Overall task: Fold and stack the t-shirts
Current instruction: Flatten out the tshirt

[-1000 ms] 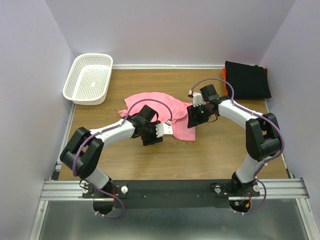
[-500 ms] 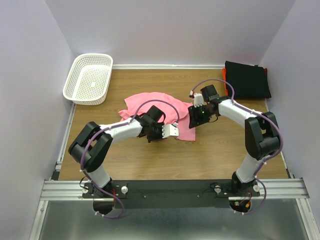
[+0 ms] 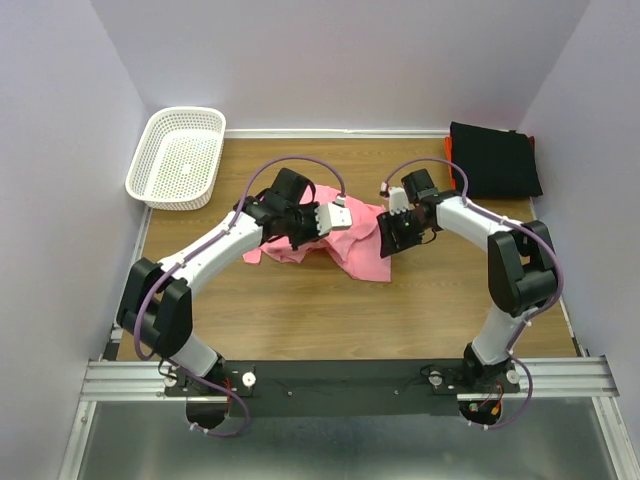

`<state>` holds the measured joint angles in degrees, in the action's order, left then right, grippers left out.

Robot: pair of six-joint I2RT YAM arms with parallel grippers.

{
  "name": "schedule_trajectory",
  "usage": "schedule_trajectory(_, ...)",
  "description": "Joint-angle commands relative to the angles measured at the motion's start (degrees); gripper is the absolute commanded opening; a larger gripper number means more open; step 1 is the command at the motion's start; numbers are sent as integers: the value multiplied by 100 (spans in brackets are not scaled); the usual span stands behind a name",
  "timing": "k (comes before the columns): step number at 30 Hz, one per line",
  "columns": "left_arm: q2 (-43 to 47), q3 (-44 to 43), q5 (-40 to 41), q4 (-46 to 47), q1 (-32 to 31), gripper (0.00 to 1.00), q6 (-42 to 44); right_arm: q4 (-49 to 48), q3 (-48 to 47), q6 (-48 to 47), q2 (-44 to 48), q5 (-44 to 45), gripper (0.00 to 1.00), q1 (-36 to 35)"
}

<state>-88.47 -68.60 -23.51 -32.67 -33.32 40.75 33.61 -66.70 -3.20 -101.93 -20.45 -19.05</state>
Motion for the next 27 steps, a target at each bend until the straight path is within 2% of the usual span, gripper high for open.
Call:
schedule_trajectory(1,-57,39,-496,-381,-17,0,-58,173,-291,-128,-73,-247,60,24)
schedule_trajectory(11,-460,549,-1191,-618,-87,19,179,225,-309,-190,-46,-293,61,15)
schedule_trajectory(16,-531,778,-1270,-715,-148,23,337,269,-309,-225,-55,-451,61,24)
schedule_trajectory(22,-514,839,-1516,-698,-315,22,188,313,-388,-269,-108,-644,61,15)
schedule_trajectory(23,-522,865,-1499,-671,-341,20,153,322,-397,-269,-116,-653,61,24)
schedule_trajectory(25,-514,918,-1446,-522,-377,7,65,340,-397,-269,-108,-636,61,24)
schedule_trajectory(27,-479,989,-1368,-381,-421,1,-58,340,-388,-277,-82,-627,61,15)
